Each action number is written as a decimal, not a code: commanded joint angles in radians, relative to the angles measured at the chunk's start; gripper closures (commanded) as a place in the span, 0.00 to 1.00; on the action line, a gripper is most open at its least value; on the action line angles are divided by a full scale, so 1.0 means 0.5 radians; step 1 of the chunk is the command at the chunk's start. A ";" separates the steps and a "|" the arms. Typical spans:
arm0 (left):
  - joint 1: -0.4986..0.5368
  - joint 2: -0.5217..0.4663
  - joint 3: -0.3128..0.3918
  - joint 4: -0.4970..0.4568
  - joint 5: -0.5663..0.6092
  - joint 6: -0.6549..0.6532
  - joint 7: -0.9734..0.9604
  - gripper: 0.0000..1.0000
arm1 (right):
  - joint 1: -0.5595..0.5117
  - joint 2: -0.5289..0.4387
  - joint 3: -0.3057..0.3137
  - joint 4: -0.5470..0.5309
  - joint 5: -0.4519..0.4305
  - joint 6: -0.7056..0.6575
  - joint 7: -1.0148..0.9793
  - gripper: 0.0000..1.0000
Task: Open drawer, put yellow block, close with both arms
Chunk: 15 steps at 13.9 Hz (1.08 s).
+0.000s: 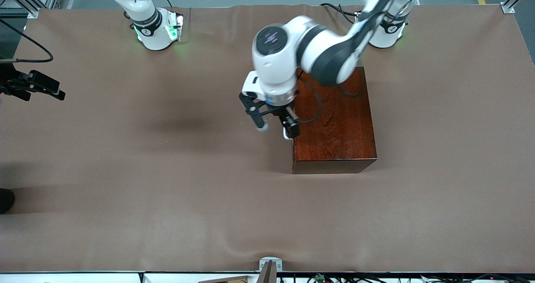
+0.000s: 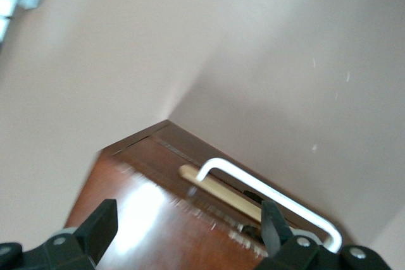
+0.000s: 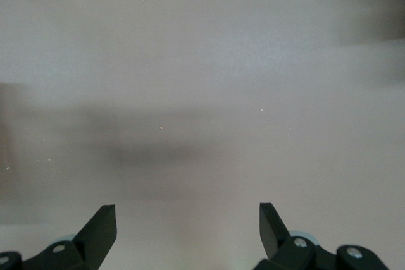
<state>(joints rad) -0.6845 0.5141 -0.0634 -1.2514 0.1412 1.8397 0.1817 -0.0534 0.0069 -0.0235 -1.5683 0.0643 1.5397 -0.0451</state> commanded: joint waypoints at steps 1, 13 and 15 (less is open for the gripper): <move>0.306 -0.322 -0.008 -0.084 -0.172 -0.294 -0.078 0.00 | -0.037 -0.011 0.026 0.010 0.013 -0.024 0.004 0.00; 1.384 -0.960 -0.024 -0.426 -0.282 -0.947 0.220 0.00 | -0.019 -0.023 0.035 0.010 -0.107 -0.091 -0.002 0.00; 1.403 -1.125 -0.024 -0.696 -0.301 -0.723 0.152 0.00 | -0.019 -0.023 0.035 0.010 -0.107 -0.091 -0.005 0.00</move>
<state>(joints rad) 0.0086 0.0697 -0.0617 -1.4308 0.0107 1.3790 0.2965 -0.0533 0.0058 -0.0182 -1.5672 0.0220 1.5071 -0.0464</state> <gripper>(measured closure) 0.000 0.000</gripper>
